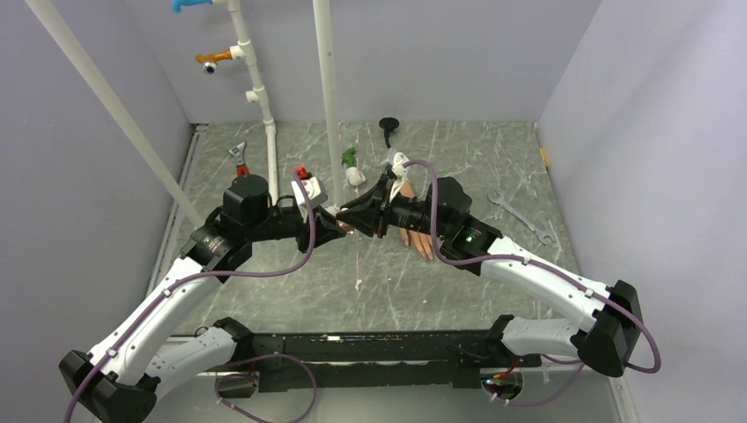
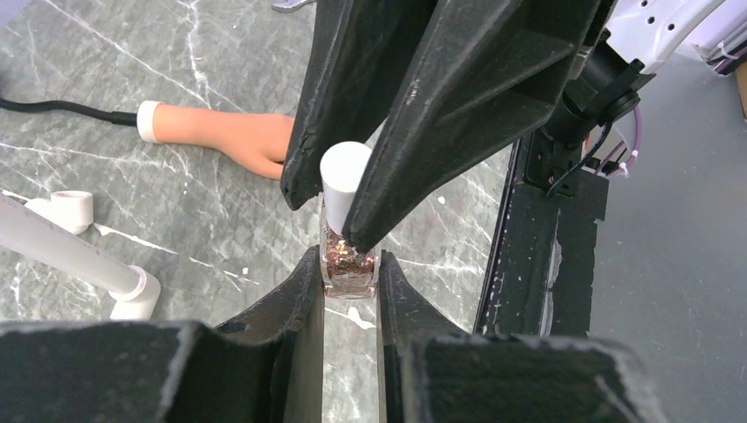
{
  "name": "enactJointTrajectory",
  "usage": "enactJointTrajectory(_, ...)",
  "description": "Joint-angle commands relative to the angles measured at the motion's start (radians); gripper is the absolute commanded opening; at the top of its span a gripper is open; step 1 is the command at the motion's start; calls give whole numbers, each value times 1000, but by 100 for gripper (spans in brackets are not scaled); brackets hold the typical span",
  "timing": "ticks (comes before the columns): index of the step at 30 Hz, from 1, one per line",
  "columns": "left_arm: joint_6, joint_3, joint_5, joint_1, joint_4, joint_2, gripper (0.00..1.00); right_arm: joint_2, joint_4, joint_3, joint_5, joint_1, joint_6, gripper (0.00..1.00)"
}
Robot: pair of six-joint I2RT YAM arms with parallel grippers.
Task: Paint the nails
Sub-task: Unscrew the nail polish bottle.
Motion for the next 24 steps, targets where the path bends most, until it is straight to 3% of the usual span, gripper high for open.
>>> enactJointTrajectory(1,-15,29,-10,2,37,-23,0,6,11,45,-27,8,-6,25)
enactJointTrajectory(5,-17,31,-7,2,37,-20,0,3,-5,47,-43,8,-26,11)
enactJointTrajectory(9,-17,31,-1,2,37,-20,0,1,-18,44,-84,8,-52,4)
enactJointTrajectory(24,30,43,247,1,12,-21,0,-13,-16,42,-500,-28,-144,0)
